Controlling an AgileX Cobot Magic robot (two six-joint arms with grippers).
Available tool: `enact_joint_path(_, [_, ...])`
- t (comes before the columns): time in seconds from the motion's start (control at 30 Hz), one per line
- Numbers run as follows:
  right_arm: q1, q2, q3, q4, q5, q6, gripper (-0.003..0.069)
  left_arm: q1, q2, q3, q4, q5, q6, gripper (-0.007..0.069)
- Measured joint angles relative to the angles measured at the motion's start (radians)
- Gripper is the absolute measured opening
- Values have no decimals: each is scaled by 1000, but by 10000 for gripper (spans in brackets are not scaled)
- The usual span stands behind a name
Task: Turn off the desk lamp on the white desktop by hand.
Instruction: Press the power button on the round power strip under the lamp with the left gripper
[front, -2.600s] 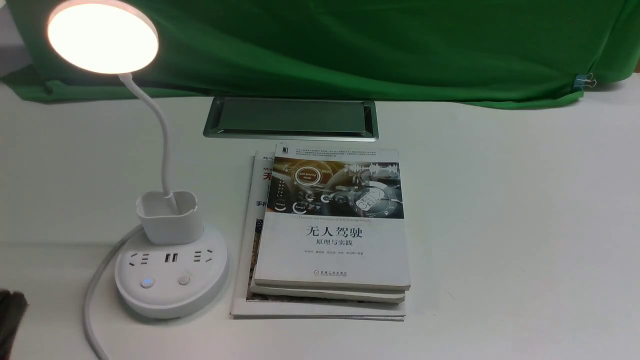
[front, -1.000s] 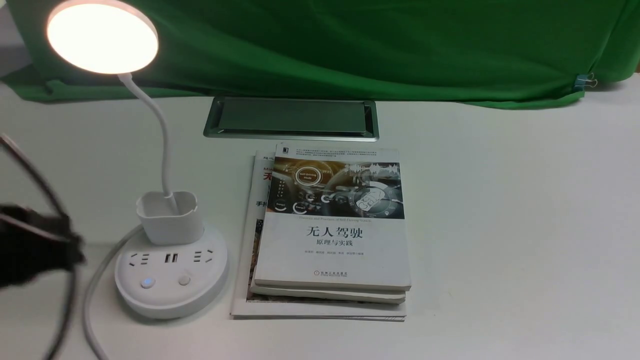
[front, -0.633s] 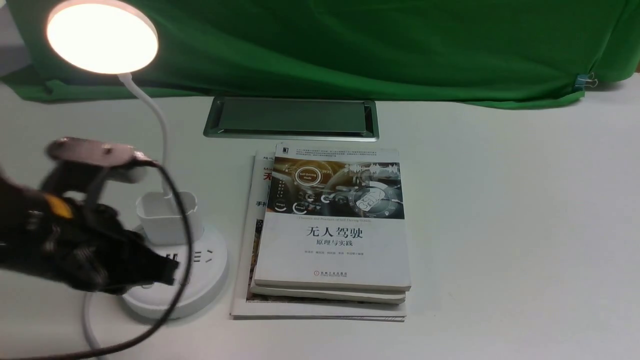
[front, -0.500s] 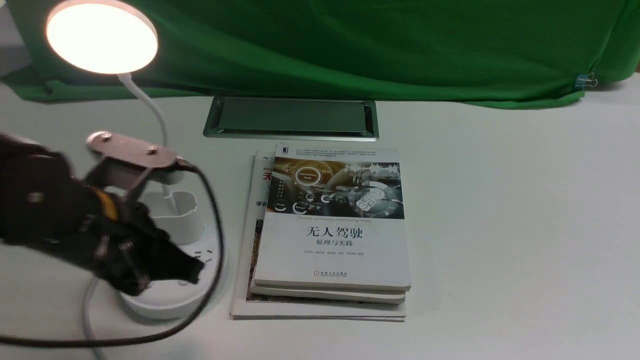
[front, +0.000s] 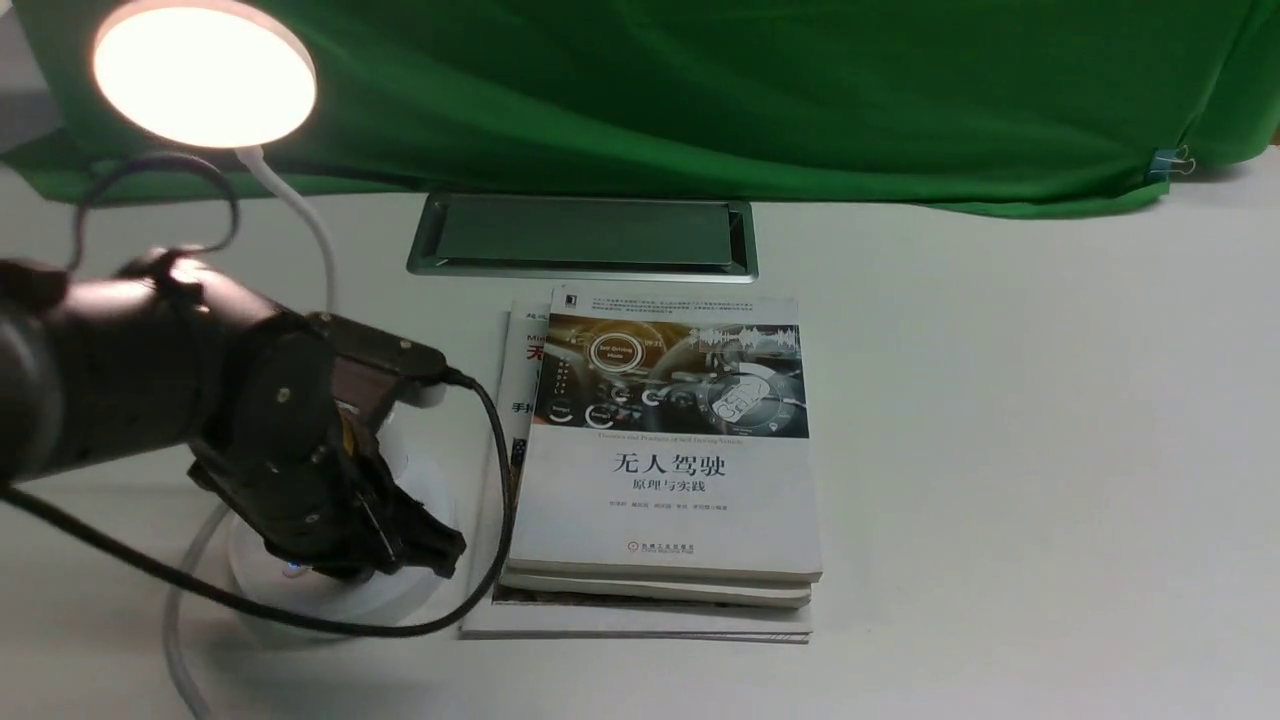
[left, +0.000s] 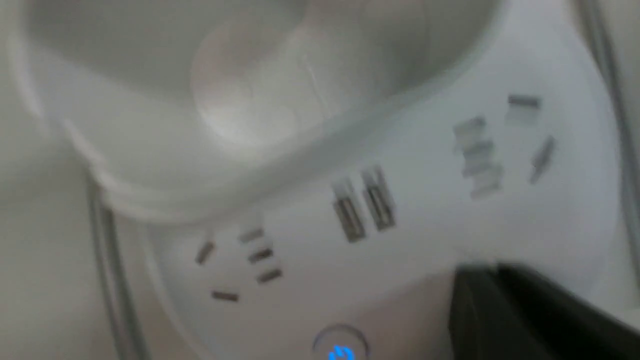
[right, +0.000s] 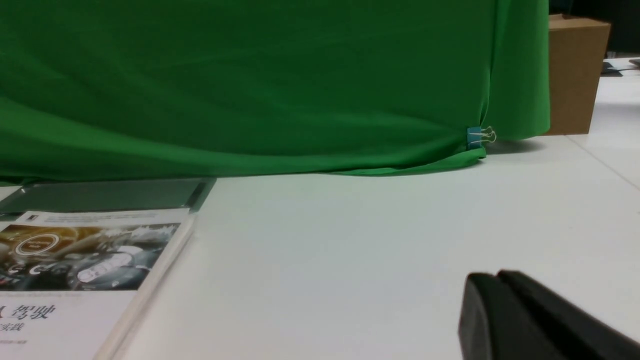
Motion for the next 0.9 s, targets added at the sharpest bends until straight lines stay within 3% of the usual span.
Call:
enact_joint_path(0.63, [0,0,0,0,0,0,35,0,-11,27,-15,-45,20,19])
enact_joint_path(0.9, [0,0,0,0,0,0,35,0,-31,8,-25,10,32,19])
